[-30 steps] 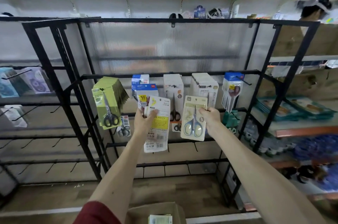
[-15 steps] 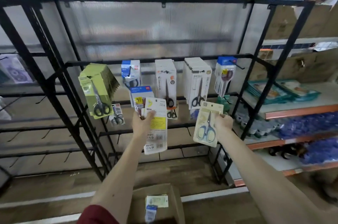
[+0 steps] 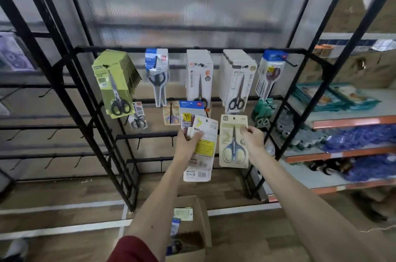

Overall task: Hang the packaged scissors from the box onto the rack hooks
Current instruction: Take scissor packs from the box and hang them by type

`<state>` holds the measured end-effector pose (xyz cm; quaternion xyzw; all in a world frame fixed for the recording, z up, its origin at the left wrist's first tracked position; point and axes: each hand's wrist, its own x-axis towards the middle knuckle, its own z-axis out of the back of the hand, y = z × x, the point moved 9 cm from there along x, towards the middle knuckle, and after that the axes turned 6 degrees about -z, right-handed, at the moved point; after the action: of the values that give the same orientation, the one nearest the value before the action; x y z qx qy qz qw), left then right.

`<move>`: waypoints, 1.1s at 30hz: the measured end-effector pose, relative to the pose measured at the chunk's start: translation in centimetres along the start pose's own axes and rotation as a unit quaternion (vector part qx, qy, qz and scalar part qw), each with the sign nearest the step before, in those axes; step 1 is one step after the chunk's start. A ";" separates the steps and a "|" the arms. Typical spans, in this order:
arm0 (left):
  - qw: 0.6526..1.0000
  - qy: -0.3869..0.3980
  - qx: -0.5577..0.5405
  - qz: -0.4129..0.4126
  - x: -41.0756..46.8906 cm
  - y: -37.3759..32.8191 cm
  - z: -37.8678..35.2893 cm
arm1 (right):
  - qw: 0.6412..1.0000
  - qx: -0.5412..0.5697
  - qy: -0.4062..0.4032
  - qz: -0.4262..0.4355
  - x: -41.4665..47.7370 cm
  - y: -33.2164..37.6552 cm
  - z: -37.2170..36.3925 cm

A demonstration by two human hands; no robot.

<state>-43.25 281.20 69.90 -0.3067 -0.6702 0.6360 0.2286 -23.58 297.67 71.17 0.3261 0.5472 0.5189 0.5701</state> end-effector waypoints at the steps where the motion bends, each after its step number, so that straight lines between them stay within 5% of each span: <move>1: 1.000 0.003 -0.001 0.010 -0.2 0.5 0.0 | 1.000 0.002 0.004 -0.009 -0.1 -0.4 -0.1; 18: 0.999 0.005 0.026 0.047 -1.9 4.4 -2.8 | 0.996 -0.049 0.071 -0.024 -2.7 -3.5 0.6; 33: 0.996 -0.038 0.054 0.058 -6.2 5.4 -14.3 | 0.997 -0.021 -0.009 -0.068 3.4 -5.1 18.2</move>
<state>-28.27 287.10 66.29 -0.3080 -0.6242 0.6946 0.1818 -5.31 303.19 68.90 0.2808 0.5519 0.4874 0.6157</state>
